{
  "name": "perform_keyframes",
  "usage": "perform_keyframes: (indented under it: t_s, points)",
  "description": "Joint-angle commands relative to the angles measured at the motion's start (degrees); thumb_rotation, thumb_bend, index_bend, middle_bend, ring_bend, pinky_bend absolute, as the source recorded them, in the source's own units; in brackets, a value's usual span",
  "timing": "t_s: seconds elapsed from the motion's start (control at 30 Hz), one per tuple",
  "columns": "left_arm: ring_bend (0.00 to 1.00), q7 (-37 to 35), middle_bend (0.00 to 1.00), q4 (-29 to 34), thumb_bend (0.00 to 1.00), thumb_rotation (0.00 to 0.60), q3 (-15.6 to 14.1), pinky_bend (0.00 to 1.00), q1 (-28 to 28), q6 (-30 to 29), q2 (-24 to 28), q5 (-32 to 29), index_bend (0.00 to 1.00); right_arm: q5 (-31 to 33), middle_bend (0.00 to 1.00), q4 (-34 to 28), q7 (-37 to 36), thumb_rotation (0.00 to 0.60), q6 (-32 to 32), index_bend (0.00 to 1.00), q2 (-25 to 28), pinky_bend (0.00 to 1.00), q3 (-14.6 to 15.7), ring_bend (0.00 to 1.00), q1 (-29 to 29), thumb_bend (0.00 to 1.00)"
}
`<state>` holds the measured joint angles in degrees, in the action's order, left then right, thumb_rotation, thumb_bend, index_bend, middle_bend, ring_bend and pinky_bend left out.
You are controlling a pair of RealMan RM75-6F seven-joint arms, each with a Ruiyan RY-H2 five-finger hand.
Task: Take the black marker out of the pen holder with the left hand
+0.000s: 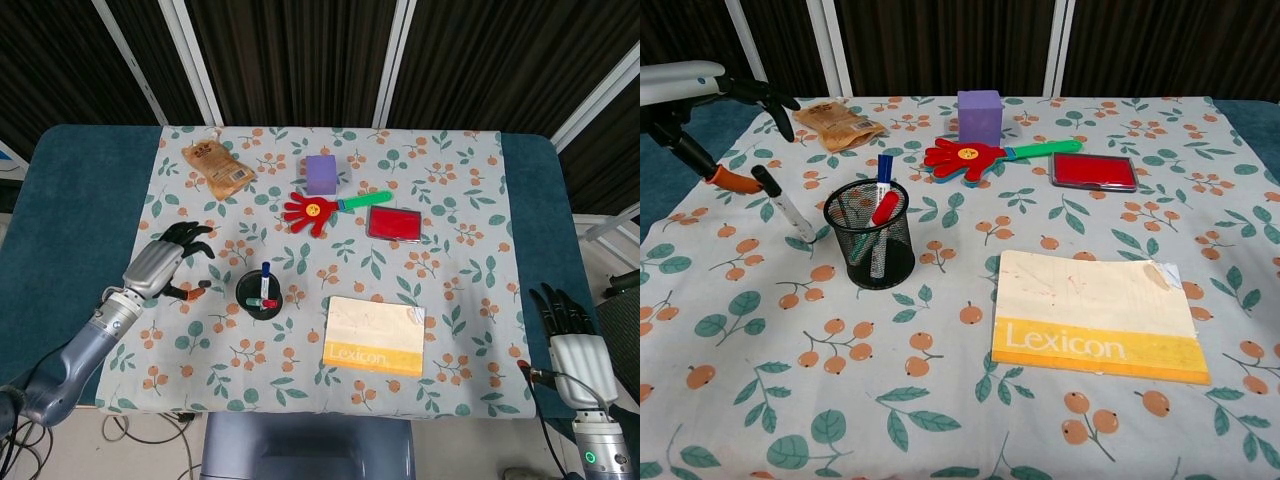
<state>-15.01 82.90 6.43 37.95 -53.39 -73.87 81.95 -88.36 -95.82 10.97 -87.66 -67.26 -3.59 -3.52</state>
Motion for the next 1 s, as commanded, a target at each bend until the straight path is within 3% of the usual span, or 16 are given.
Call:
perform_keyframes:
  t_s: [0.03,0.2,0.33,0.47,0.73,1.0]
  points:
    - [0.0,2.9,0.08,2.2,0.11,0.6,-0.9,0.0,-0.7,-0.9,2.1,0.5,0.3,-0.1,0.0,0.0,0.0,0.6,0.0,0.01,0.0,0.15,0.0,0.0,0.0,0.03]
    - [0.0,8.3,0.08,7.1,0.09,0.6,-1.8,0.0,-3.8,-5.1,6.4,-0.1,0.28,-0.2,0.0,-0.1,0.0,0.6,0.0,0.01,0.0,0.15,0.1,0.0,0.0,0.03]
    - [0.0,13.5,0.08,9.7,0.09,0.6,-3.0,0.0,-8.1,-11.9,8.6,0.6,0.27,-0.2,0.0,-0.1,0.2,0.6,0.0,0.01,0.0,0.15,0.1,0.0,0.0,0.03]
    - [0.0,14.3,0.08,10.7,0.09,0.6,-5.0,0.0,-13.3,-18.6,10.1,1.7,0.27,-0.2,0.0,-0.1,0.4,0.6,0.3,0.01,-0.2,0.15,0.2,0.0,-0.1,0.03]
    - [0.0,16.7,0.08,4.5,0.09,0.6,-7.4,0.0,-21.3,-25.7,8.2,-0.5,0.27,-0.3,0.0,-0.2,0.7,0.6,0.2,0.01,-0.3,0.15,0.3,0.0,-0.1,0.03]
    - [0.0,12.7,0.07,0.3,0.09,0.6,-7.1,0.0,-25.9,-31.2,6.2,0.1,0.27,-0.3,0.0,-0.1,0.2,0.6,0.1,0.01,-0.2,0.15,0.1,0.0,-0.1,0.03]
